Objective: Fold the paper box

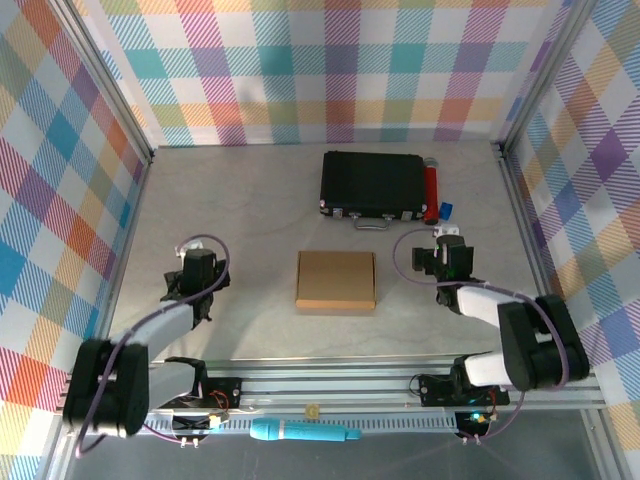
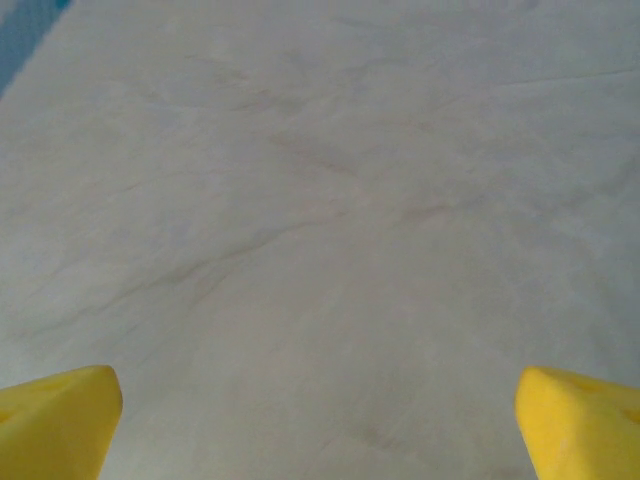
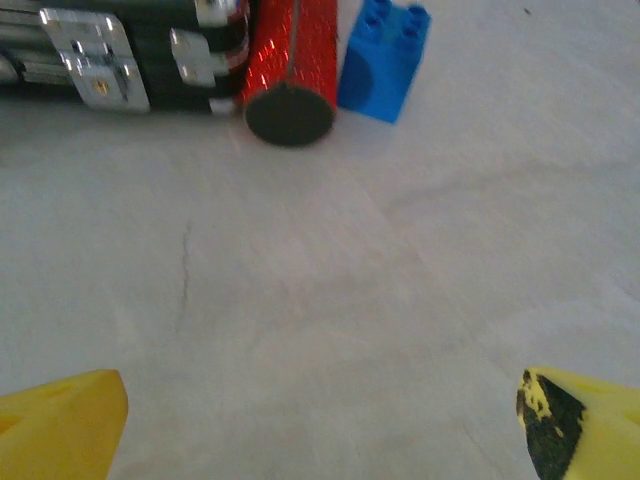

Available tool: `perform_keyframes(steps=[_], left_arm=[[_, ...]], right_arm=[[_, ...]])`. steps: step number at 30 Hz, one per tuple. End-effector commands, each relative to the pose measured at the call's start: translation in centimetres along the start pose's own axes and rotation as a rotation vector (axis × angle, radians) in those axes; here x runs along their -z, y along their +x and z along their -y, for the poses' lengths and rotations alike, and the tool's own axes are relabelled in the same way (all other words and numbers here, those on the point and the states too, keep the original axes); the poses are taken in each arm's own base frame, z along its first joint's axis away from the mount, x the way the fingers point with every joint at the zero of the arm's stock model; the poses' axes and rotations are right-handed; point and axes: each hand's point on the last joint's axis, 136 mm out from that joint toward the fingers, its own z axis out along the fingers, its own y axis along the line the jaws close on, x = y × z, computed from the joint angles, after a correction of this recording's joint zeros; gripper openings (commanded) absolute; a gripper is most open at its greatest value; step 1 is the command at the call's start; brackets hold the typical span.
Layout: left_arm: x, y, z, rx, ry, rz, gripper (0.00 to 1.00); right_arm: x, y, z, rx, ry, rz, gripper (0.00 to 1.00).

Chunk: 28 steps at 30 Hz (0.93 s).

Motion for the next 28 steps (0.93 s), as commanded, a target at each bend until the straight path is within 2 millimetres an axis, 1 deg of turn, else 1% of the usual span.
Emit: perform_keyframes(steps=[1, 2, 4, 5, 6, 7, 8, 10, 11, 12, 13, 14, 15, 16, 28], left_arm=[[-1.2, -6.5, 2.9, 0.033, 0.159, 0.198, 1.0], [-1.7, -7.2, 3.1, 0.051, 0.179, 0.225, 1.0], [-2.6, -8.3, 3.3, 0.109, 0.21, 0.266, 1.0], [-3.3, -8.2, 3.4, 0.145, 0.232, 0.269, 1.0], [-3.5, -8.3, 3.5, 0.146, 0.24, 0.294, 1.0], [-3.5, -8.0, 4.0, 0.122, 0.26, 0.259, 1.0], [-3.3, -7.9, 4.6, 0.1, 0.29, 0.268, 1.0], [-3.2, -6.9, 6.1, 0.045, 0.35, 0.299, 1.0], [-3.2, -6.7, 6.4, 0.042, 0.366, 0.352, 1.0], [-3.1, -7.0, 6.2, 0.052, 0.364, 0.366, 1.0], [-3.4, -6.9, 5.8, 0.064, 0.333, 0.311, 1.0], [-3.9, -6.7, 6.0, 0.058, 0.333, 0.294, 1.0], [-3.9, -7.0, 6.3, 0.047, 0.342, 0.31, 1.0], [-3.9, -6.7, 6.3, 0.042, 0.34, 0.289, 1.0], [-3.9, -6.8, 6.4, 0.04, 0.337, 0.298, 1.0]], right_arm=[[-0.7, -6.4, -1.2, 0.007, -0.09, 0.227, 0.99], [-1.1, -6.0, -1.1, -0.009, -0.108, 0.227, 0.99], [-1.2, -5.6, 0.1, -0.079, -0.113, 0.236, 0.99], [-1.2, -5.2, 0.7, -0.111, -0.107, 0.245, 0.99], [-1.2, -4.8, 1.1, -0.128, -0.098, 0.255, 0.99], [-1.3, -4.7, 1.2, -0.135, -0.091, 0.276, 0.99], [-1.5, -4.6, 1.4, -0.137, -0.084, 0.263, 0.99], [-2.0, -4.7, 1.2, -0.137, -0.091, 0.237, 0.99], [-2.0, -4.6, 1.3, -0.138, -0.091, 0.23, 0.99], [-1.9, -4.7, 1.4, -0.138, -0.089, 0.238, 0.99], [-1.9, -4.6, 1.3, -0.138, -0.091, 0.234, 0.99], [-1.9, -4.7, 1.3, -0.137, -0.09, 0.237, 0.99], [-1.9, -4.7, 1.3, -0.138, -0.091, 0.237, 0.99], [-1.9, -4.6, 1.3, -0.139, -0.09, 0.235, 0.99], [-1.9, -4.6, 1.4, -0.138, -0.088, 0.238, 0.99]])
